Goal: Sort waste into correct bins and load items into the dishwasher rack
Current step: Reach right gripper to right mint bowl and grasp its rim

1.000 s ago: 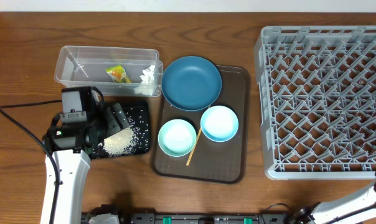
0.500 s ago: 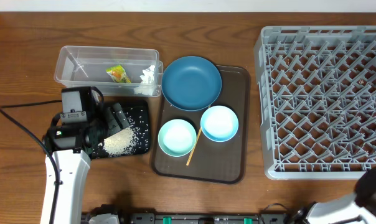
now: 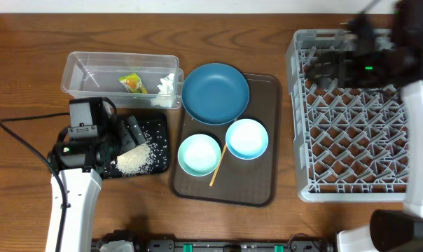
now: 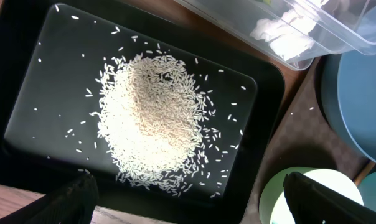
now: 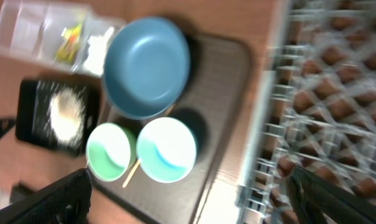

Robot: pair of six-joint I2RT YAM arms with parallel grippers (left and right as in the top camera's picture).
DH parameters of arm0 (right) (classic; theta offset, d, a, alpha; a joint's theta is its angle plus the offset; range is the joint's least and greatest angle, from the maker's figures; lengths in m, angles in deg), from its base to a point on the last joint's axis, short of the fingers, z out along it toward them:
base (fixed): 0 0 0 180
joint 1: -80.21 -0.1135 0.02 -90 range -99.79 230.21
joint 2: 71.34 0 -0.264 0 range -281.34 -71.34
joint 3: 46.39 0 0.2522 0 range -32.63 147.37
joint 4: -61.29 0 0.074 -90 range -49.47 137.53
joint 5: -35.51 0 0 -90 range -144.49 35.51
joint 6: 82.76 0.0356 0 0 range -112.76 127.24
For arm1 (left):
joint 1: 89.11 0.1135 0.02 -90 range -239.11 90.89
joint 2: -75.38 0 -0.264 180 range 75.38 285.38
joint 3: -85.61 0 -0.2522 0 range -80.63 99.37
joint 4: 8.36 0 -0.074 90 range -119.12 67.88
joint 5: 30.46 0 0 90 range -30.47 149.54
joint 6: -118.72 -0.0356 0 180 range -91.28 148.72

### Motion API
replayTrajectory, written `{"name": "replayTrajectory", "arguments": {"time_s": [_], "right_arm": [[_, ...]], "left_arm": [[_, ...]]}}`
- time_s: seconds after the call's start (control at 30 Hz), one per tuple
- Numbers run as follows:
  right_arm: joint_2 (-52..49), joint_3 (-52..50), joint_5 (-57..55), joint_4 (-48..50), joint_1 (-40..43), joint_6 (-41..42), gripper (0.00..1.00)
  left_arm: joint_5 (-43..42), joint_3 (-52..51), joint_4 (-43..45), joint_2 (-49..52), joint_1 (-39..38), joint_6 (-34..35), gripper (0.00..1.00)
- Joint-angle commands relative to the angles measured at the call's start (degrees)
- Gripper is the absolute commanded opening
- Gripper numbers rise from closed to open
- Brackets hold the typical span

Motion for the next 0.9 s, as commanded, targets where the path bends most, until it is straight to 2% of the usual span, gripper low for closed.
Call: {"name": "replayTrajectory", "arguments": {"time_s": [0.0,0.1,0.2,0.23,0.33,0.6,0.77,0.87], "right_arm": [[-3.85,0.26,-2.89,-0.07,-6.03,-0.57,0.99],[-7.56,0.26,-6.25,-0.35,-10.78,-0.46,0.84],[-11.85,0.26,-8.5,-0.87,-14.29,0.46,0.56],[-13.14,0.26,-10.05,-1.14,-15.04,1.95,0.52],[-17.53,0.26,-14.43,-2.19,-17.14,5.84,0.5],[-27.56,0.26,-15.02,-3.78,-20.02,6.25,0.41],[-31.21,0.04,-17.4,-4.74,-20.74,8.66,0.35],[-31.47,-1.46,-19.85,-4.52,-20.96,10.08,0.35]], "left_arm": [[0.68,0.52,-0.17,0.11,0.24,0.07,0.98],[0.68,0.52,-0.17,0.11,0.24,0.09,0.97],[0.68,0.52,-0.17,0.11,0.24,0.09,0.98],[0.68,0.52,-0.17,0.11,0.24,0.07,0.98],[0.68,0.52,-0.17,0.11,0.24,0.07,0.98],[0.68,0.52,-0.17,0.11,0.24,0.09,0.97],[0.66,0.52,-0.17,0.11,0.24,0.07,0.98],[0.68,0.52,-0.17,0.11,0.24,0.09,0.98]]}}
